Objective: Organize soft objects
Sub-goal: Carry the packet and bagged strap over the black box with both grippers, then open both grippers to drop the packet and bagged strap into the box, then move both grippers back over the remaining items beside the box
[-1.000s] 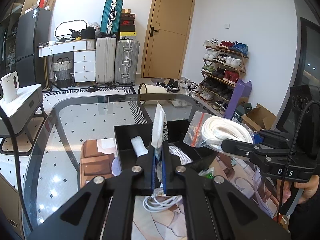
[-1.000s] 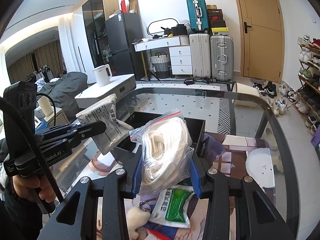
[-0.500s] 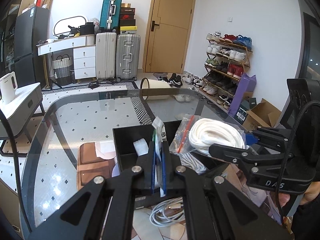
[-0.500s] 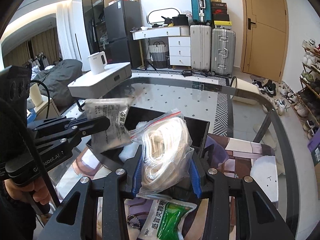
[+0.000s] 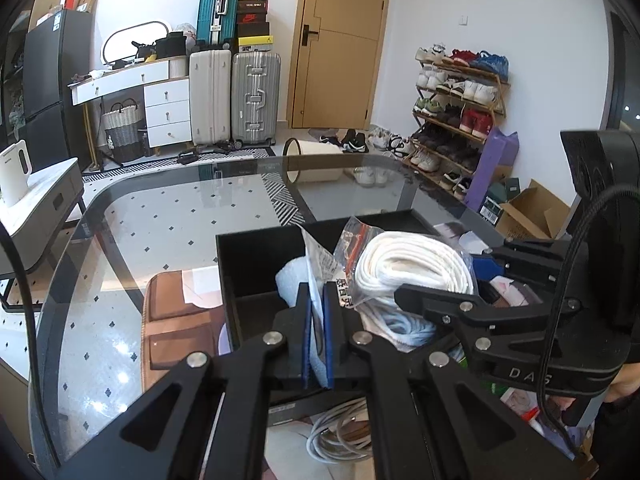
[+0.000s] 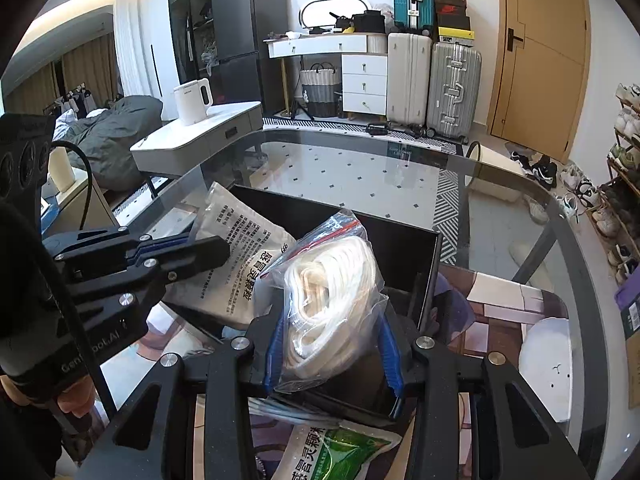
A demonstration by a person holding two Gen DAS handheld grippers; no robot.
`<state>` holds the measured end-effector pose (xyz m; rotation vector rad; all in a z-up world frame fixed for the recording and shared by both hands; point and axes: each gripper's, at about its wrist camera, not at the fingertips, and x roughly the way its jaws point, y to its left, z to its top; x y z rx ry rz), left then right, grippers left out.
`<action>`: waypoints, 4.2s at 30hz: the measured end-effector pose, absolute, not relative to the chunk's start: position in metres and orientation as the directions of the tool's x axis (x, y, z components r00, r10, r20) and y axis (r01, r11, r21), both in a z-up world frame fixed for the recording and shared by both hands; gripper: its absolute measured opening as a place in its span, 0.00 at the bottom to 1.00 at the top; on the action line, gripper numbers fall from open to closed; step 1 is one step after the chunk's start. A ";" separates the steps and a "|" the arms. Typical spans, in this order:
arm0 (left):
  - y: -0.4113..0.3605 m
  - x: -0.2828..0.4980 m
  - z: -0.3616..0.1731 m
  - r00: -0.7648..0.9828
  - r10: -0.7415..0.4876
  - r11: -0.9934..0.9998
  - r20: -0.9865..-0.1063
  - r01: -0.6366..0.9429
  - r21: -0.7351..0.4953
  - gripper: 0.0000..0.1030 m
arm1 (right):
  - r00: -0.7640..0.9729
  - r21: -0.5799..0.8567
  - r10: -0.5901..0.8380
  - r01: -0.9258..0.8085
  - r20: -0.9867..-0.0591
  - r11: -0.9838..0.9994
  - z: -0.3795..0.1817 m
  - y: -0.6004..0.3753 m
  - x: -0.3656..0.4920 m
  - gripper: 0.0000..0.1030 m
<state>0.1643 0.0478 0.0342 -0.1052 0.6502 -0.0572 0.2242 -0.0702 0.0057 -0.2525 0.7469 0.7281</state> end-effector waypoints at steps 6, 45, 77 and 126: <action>0.042 0.165 0.029 0.783 -0.083 0.994 -0.616 0.023 -0.105 0.03 | 0.506 0.032 0.505 -0.683 -0.699 0.730 0.002 -0.070 0.229 0.39; 0.034 0.083 0.062 0.836 0.036 0.993 -0.548 -0.091 -0.073 1.00 | 0.581 0.110 0.602 -0.663 -0.548 0.741 0.058 -0.165 0.155 0.99; -0.001 0.028 0.026 0.797 0.056 0.995 -0.601 -0.098 -0.037 1.00 | 0.470 0.107 0.578 -0.708 -0.667 0.699 0.012 -0.195 0.100 0.99; -0.002 0.029 -0.005 0.759 -0.050 0.992 -0.649 -0.036 -0.118 1.00 | 0.304 0.068 0.510 -0.806 -0.805 0.588 -0.054 -0.168 0.092 0.99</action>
